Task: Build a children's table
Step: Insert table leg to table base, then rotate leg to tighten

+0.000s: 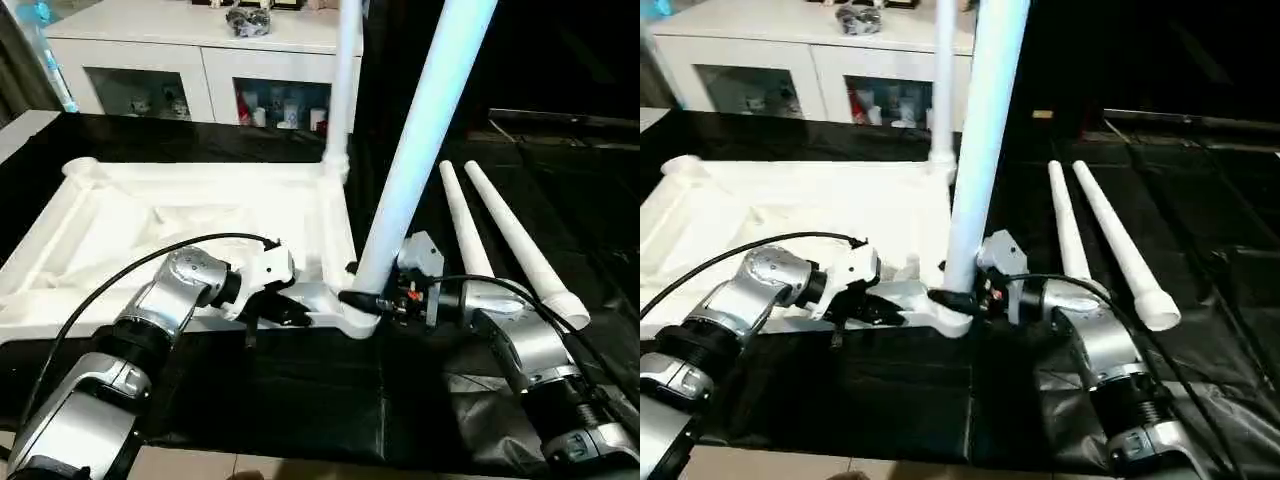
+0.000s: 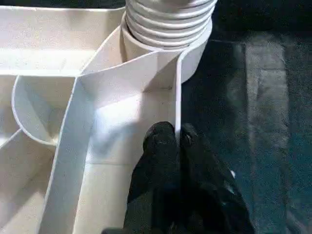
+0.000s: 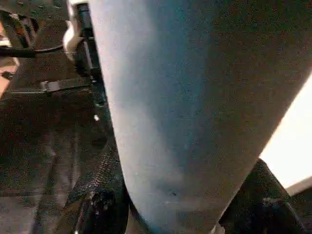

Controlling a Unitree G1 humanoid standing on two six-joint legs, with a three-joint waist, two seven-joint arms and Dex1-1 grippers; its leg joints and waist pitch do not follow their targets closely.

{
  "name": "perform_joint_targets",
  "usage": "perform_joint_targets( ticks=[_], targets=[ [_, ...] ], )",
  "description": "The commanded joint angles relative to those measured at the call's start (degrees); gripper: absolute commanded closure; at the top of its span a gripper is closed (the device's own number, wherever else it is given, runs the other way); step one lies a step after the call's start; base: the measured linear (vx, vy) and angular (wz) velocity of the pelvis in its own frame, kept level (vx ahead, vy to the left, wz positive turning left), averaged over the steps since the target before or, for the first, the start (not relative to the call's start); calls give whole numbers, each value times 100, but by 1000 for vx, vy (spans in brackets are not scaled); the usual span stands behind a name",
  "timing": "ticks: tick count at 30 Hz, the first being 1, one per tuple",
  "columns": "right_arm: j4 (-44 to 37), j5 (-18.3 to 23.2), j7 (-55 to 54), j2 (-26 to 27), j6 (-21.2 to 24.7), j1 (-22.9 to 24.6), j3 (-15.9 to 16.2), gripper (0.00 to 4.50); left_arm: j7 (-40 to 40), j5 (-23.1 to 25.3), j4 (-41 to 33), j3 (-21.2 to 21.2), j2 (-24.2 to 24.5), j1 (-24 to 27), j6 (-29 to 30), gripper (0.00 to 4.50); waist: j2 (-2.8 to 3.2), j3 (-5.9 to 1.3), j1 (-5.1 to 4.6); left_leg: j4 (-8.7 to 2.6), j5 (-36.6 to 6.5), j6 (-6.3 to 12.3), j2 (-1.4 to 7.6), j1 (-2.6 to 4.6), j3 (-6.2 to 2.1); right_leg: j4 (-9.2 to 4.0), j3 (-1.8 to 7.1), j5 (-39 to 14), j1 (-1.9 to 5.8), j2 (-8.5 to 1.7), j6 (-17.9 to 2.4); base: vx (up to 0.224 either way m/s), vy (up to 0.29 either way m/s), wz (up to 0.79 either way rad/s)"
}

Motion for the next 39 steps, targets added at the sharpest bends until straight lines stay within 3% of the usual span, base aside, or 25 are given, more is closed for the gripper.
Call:
perform_joint_targets(
  ticks=[1, 10, 17, 19, 20, 22, 23, 24, 27, 28, 30, 34, 35, 36, 39],
  targets=[
    [164, -11, 601, 70, 220, 303, 637, 257, 146, 42, 0, 60, -17, -364, -86, 450, -11, -345, -9, -423, -1177, 163, 424, 78, -208, -497, 404, -1762, 232, -658, -916, 0, 0, 0],
    [222, -8, 684, 169, 244, 257, 613, 257, 151, 98, 205, 93, -85, -445, -63, 450, -20, -325, -4, -437, -1288, 118, 420, 96, -217, -538, 405, -2068, 223, -673, -858, 0, 0, 0],
    [656, -234, -275, 493, -20, 74, 263, 257, 726, 33, 323, 431, -145, -538, 226, 450, -17, -289, -60, -458, -1629, -5, 412, 129, -246, -618, 390, -2758, 190, -701, -724, 0, 0, 0],
    [1051, -407, -1112, 717, -95, -161, 31, 257, 1273, -12, 26, 669, -167, -457, 659, 450, -13, -275, -93, -455, -1766, -67, 398, 161, -262, -658, 372, -3089, 162, -706, -650, 0, 0, 0],
    [1176, -417, -1306, 780, -64, -246, -38, 257, 1427, -46, -119, 747, -200, -408, 896, 450, -42, -273, -131, -454, -1842, -130, 399, 175, -279, -664, 351, -3247, 149, -711, -643, 0, 0, 0],
    [1485, -452, -1735, 924, -7, -450, -166, 257, 1742, -112, -537, 902, -303, -239, 1383, 450, -37, -260, -195, -474, -1943, -168, 411, 146, -303, -671, 333, -3273, 165, -701, -612, 0, 0, 0],
    [1672, -483, -1999, 1005, 27, -570, -228, 257, 1905, -147, -816, 982, -374, -123, 1662, 450, -26, -267, -249, -495, -1976, -216, 438, 124, -321, -644, 336, -3126, 190, -717, -680, 0, 0, 0],
    [1943, -517, -2290, 1103, 81, -739, -292, 257, 2113, -195, -1198, 1085, -524, 25, 2021, 450, -65, -270, -283, -507, -1920, -175, 426, 90, -321, -653, 330, -2967, 211, -697, -691, 0, 0, 0],
    [2472, -525, -2938, 1339, 168, -1069, -484, 257, 2398, -266, -2029, 1159, -898, 356, 2697, 450, -49, -307, -360, -490, -1640, -159, 440, 74, -297, -542, 384, -2232, 229, -703, -991, 0, 0, 0],
    [2548, -517, -3023, 1376, 184, -1114, -523, 257, 2422, -267, -2142, 1146, -951, 403, 2780, 450, -82, -298, -373, -475, -1423, -46, 403, 24, -277, -540, 383, -2104, 256, -694, -1034, 0, 0, 0],
    [2747, -514, -3195, 1477, 171, -1228, -622, 257, 2587, -224, -2265, 1067, -1070, 452, 2881, 450, -75, -327, -365, -427, -1110, 94, 389, 55, -221, -509, 417, -1633, 236, -668, -1128, 0, 0, 0],
    [3030, -486, -3407, 1648, 146, -1399, -739, 257, 3103, -23, -2216, 1017, -1248, 403, 3003, 450, -86, -336, -339, -416, -829, 250, 362, 43, -197, -493, 400, -1347, 258, -632, -1160, 0, 0, 0],
    [3130, -524, -3465, 1677, 88, -1439, -730, 257, 3186, 34, -2300, 1029, -1228, 415, 3119, 450, -143, -343, -323, -419, -734, 293, 370, 38, -195, -462, 397, -1291, 271, -637, -1156, 0, 0, 0],
    [3191, -549, -3502, 1695, 51, -1463, -725, 257, 3235, 66, -2355, 1036, -1215, 425, 3193, 450, -102, -338, -330, -426, -737, 285, 388, 36, -197, -463, 397, -1285, 258, -644, -1163, 0, 0, 0],
    [3258, -487, -3515, 1752, 59, -1484, -799, 257, 3289, 58, -2427, 1072, -1182, 422, 3284, 450, -96, -326, -345, -441, -857, 248, 392, 50, -201, -481, 396, -1345, 251, -631, -1152, 0, 0, 0]
  ],
)
